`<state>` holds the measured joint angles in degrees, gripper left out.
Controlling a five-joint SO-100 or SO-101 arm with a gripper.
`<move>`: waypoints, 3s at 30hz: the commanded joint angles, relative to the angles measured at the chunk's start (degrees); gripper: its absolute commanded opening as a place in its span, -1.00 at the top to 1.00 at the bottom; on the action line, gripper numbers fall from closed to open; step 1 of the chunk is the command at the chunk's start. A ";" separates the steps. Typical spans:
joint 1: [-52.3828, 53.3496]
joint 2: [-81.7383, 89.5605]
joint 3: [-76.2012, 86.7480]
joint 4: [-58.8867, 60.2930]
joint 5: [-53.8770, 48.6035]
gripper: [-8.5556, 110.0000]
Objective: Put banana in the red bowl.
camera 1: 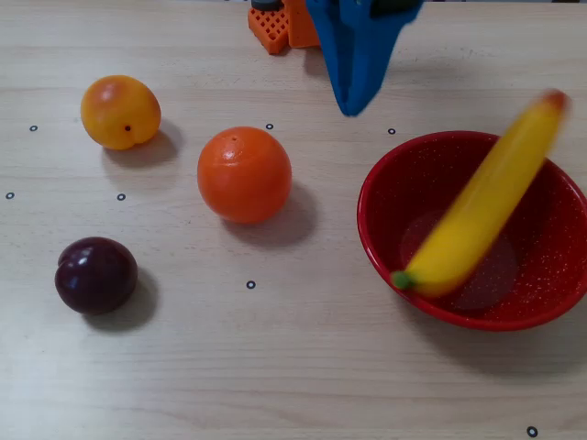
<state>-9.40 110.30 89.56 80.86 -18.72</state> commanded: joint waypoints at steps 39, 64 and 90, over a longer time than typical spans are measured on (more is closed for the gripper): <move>8.35 68.91 67.32 -3.16 13.62 0.86; 5.98 80.60 85.78 -5.89 21.36 0.86; 8.44 80.60 85.61 -4.75 22.24 0.86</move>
<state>-2.37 189.93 174.38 72.77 2.29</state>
